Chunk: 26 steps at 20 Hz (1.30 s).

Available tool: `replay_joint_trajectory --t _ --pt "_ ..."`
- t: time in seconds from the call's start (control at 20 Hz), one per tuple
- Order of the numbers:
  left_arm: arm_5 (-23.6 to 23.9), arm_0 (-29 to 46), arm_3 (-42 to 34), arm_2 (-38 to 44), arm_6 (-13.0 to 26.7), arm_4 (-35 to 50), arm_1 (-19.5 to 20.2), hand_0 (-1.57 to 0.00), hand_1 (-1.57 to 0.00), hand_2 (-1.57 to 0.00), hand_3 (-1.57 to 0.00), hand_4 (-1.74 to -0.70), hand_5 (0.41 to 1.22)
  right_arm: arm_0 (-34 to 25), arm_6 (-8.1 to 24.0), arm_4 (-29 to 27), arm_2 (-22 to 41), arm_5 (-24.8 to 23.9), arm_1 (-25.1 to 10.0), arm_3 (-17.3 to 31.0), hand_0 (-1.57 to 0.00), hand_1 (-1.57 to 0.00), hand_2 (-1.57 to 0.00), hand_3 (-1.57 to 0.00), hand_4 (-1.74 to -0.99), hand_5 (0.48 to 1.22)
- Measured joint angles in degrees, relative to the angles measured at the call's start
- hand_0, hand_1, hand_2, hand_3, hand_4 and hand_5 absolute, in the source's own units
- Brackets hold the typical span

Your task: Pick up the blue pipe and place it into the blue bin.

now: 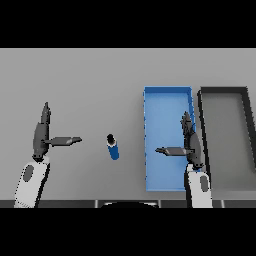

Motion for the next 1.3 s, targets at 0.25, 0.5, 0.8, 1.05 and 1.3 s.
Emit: replay_joint_trajectory --t 0.25,0.5,0.8,1.05,1.3 --pt "0.08 1.17 -1.06 -0.12 -0.94 -0.04 0.15 0.00 0.00 0.00 0.00 -1.01 0.586 1.23 -0.55 0.07 0.41 0.12 0.09 -0.91 0.00 0.00 0.00 0.00 -1.222 0.603" --pt "-13.12 4.81 -2.12 -3.30 -7.75 -0.87 9.02 0.00 0.00 0.00 0.00 -1.01 0.589 6.82 -5.60 6.72 5.03 3.37 -5.98 -6.79 0.00 0.00 0.00 0.00 -1.232 0.599" --pt "-18.60 6.39 -3.70 -4.13 -10.85 1.24 10.92 0.00 0.00 0.00 0.00 -1.02 0.587 7.02 -3.23 7.30 5.44 3.88 -7.31 -8.52 0.00 0.00 0.00 0.00 -1.216 0.587" --pt "-24.56 7.31 -8.03 -8.91 -8.32 0.11 13.44 0.00 0.00 0.00 0.00 -1.04 0.532 6.40 -4.84 8.18 6.09 4.06 -7.38 -8.19 0.00 0.00 0.00 0.00 -1.225 0.603" --pt "-27.09 6.50 -11.41 -14.26 -3.19 -1.17 11.79 0.00 0.00 0.00 0.00 -1.09 0.472 6.28 -5.34 6.89 5.26 4.84 -7.86 -7.66 0.00 0.00 0.00 0.00 -1.248 0.612"
